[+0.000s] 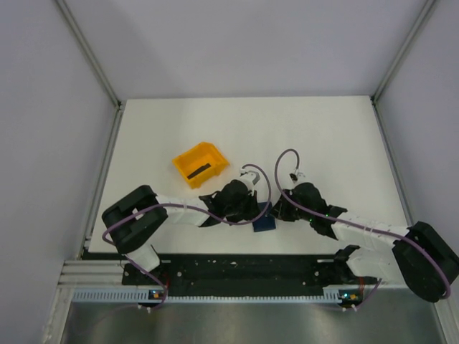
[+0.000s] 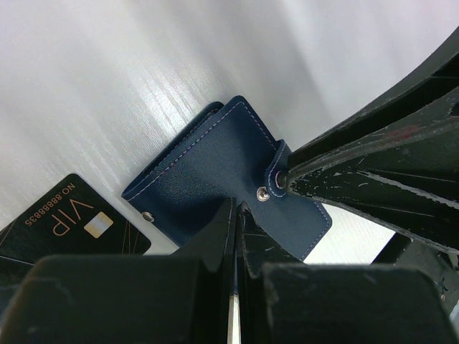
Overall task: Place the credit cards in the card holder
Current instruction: Close the card holder at the center of the board.
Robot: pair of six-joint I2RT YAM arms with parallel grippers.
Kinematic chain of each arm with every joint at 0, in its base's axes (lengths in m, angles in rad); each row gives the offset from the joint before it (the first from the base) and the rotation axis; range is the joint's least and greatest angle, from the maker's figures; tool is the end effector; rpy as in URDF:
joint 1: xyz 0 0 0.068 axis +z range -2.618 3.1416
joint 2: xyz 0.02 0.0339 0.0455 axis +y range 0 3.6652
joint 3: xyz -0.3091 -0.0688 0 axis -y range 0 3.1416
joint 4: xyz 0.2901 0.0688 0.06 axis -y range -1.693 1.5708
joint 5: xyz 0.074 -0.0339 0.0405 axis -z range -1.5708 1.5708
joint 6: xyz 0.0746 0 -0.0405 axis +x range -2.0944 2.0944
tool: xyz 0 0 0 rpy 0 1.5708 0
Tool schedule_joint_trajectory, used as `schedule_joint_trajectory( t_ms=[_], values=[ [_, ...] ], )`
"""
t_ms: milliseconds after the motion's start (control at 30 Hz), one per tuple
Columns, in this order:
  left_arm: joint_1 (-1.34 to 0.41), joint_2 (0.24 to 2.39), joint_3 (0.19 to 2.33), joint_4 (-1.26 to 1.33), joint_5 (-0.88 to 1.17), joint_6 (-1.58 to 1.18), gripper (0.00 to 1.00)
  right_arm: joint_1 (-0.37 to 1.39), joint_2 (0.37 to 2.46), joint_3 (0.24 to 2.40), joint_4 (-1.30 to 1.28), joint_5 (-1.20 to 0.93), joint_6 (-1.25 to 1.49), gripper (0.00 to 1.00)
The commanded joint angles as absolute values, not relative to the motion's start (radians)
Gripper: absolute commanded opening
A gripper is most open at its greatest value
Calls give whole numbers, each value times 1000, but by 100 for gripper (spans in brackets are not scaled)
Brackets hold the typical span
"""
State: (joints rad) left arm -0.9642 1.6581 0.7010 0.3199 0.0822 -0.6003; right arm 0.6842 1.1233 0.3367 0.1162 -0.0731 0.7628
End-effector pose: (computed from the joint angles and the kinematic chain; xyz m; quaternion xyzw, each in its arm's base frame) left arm 0.2129 -0.3176 0.1306 0.1796 0.8742 -0.3430 0.2931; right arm 0.1902 0.1622 0.1370 0.0195 0.8997 0.3125 0.3041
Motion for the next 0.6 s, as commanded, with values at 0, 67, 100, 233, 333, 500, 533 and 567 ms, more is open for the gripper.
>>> schedule_joint_trajectory(
  t_ms=[0, 67, 100, 233, 333, 500, 533, 567],
  values=[
    [-971, 1649, 683, 245, 81, -591, 0, 673, 1147, 359, 179, -84, 767, 18],
    [-971, 1647, 680, 247, 80, -591, 0, 675, 1157, 359, 184, -84, 767, 18],
    [-971, 1647, 681, 247, 80, -591, 0, 675, 1164, 360, 187, -84, 765, 18],
    [-971, 1646, 678, 248, 81, -592, 0, 675, 1173, 364, 192, -95, 765, 18],
    [-971, 1646, 680, 247, 81, -592, 0, 673, 1151, 370, 186, -103, 756, 18],
    [-971, 1643, 678, 247, 80, -592, 0, 673, 1072, 393, 108, -57, 736, 20],
    [-971, 1643, 680, 247, 81, -594, 0, 670, 1063, 397, 97, -51, 733, 20],
    [-971, 1643, 680, 248, 81, -594, 0, 666, 1058, 397, 89, -51, 733, 20]
  ],
)
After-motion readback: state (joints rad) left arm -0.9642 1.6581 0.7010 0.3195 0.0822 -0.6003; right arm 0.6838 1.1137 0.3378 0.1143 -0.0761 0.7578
